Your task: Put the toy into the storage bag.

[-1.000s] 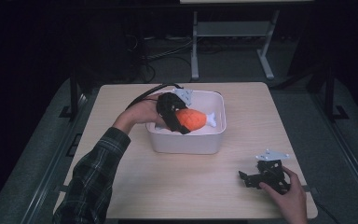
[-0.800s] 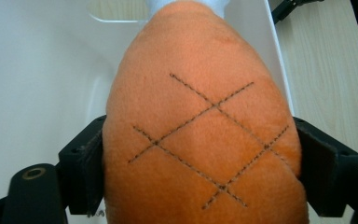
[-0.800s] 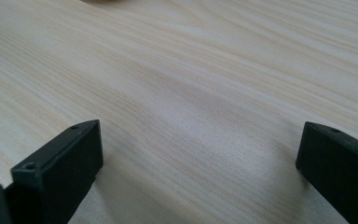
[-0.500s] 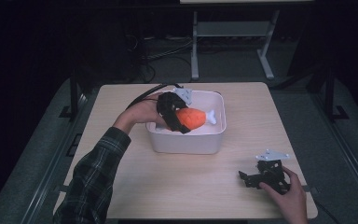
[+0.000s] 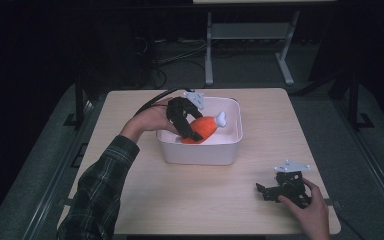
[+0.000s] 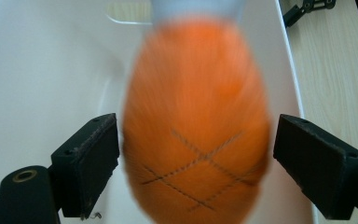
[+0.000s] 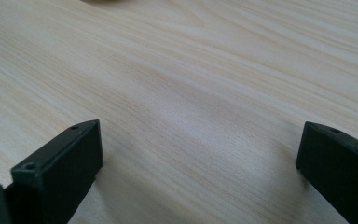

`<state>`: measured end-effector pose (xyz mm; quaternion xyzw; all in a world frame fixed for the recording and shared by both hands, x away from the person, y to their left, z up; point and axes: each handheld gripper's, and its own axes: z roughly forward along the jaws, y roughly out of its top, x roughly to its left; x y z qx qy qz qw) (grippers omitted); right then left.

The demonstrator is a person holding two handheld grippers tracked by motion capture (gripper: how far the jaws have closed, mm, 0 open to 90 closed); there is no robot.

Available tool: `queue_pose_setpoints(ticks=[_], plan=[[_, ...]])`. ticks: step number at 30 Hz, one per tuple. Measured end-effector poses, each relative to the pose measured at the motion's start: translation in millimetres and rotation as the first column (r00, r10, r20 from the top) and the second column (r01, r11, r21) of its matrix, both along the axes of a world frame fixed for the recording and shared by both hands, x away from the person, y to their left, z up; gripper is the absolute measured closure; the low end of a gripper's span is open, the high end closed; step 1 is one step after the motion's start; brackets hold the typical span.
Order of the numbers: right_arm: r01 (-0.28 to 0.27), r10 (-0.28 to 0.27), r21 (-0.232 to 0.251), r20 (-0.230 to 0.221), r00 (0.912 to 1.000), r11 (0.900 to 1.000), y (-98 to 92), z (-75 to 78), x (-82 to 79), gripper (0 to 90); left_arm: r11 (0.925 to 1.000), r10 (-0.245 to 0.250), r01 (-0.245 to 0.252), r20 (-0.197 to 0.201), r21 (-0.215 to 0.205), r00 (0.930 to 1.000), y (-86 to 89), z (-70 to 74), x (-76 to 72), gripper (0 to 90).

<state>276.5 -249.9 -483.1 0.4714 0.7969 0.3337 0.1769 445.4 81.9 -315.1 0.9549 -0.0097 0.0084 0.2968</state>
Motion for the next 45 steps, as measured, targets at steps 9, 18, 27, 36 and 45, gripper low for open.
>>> queue_pose_setpoints(ticks=[9,18,27,36,45], plan=[[0.000,0.000,-0.001,0.000,1.0000,1.000,-0.1,0.0,0.0,0.0,0.9999,0.006,-0.006,0.004,-0.013,1.0000,5.8,6.5,-3.8,13.3],[0.000,0.000,-0.001,0.000,1.0000,1.000,0.0,0.0,0.0,0.0,0.9982,0.032,-0.032,-0.002,-0.050,0.9995,14.3,17.2,-9.4,13.3],[0.000,0.000,-0.001,0.000,1.0000,1.000,0.0,0.0,0.0,0.0,0.9870,0.130,-0.131,-0.017,-0.093,0.9913,26.6,21.0,-13.9,13.2],[-0.001,0.001,-0.002,0.001,1.0000,1.000,-0.1,-0.1,0.0,0.0,0.9705,0.224,-0.222,0.011,-0.093,0.9745,44.3,17.7,-20.3,13.4],[0.000,0.000,-0.002,0.000,1.0000,1.000,-0.1,0.0,0.0,0.0,0.9473,0.302,-0.297,0.026,-0.119,0.9528,64.8,15.6,-32.0,14.0]])
